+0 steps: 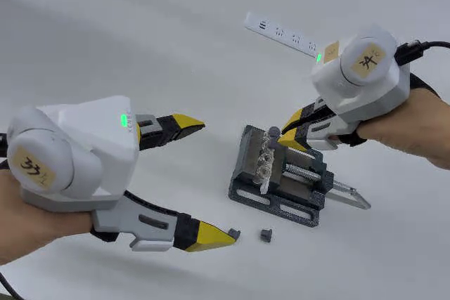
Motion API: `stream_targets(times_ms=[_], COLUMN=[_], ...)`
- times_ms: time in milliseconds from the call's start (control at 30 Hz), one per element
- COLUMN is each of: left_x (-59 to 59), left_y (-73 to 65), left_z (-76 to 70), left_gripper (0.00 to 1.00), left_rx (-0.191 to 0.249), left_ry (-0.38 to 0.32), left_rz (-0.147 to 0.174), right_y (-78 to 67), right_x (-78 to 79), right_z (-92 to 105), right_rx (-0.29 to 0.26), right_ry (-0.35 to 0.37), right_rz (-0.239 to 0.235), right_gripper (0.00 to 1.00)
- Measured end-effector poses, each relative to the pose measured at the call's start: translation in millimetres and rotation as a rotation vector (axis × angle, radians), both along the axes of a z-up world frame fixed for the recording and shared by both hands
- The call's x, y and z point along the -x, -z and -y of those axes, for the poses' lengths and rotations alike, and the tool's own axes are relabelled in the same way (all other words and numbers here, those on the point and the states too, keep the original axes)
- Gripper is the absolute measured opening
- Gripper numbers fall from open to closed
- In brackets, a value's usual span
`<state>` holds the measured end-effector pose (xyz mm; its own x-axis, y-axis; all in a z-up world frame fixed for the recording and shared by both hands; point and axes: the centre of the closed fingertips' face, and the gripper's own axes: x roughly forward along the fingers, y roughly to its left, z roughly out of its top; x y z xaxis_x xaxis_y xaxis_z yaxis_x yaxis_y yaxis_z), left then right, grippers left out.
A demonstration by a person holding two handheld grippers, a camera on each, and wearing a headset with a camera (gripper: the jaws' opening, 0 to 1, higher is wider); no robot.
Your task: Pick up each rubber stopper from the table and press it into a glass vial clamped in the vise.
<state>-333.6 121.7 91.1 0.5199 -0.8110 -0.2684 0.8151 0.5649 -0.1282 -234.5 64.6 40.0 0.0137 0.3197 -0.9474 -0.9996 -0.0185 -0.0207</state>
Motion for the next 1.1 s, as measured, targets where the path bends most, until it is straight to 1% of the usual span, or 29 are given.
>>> stream_targets(times_ms=[67, 200, 333, 533, 1100], left_x=[0.0, -0.1, -0.1, -0.6, -0.6], left_y=[0.2, 0.1, -0.1, 0.8, 2.9], left_z=[0.0, 0.0, -0.9, -2.1, -2.3], left_gripper=[0.87, 0.87, 0.86, 0.86, 0.85], left_rx=[-0.001, -0.002, -0.002, 0.0, 0.0], left_ry=[0.001, 0.002, 0.001, 0.0, -0.002], left_rz=[-0.001, -0.001, -0.002, -0.004, -0.011], right_y=[1.3, 3.5, 6.2, 7.4, 9.3], right_x=[2.2, 2.2, 0.7, 1.7, 2.2], right_z=[-1.0, -2.1, -2.7, -1.7, -3.4], right_rx=[0.0, 0.002, 0.0, 0.007, 0.001], right_ry=[-0.003, -0.008, -0.004, -0.005, -0.001], right_rz=[-0.007, -0.009, -0.013, -0.016, -0.031], right_gripper=[0.02, 0.0, 0.0, 0.0, 0.0])
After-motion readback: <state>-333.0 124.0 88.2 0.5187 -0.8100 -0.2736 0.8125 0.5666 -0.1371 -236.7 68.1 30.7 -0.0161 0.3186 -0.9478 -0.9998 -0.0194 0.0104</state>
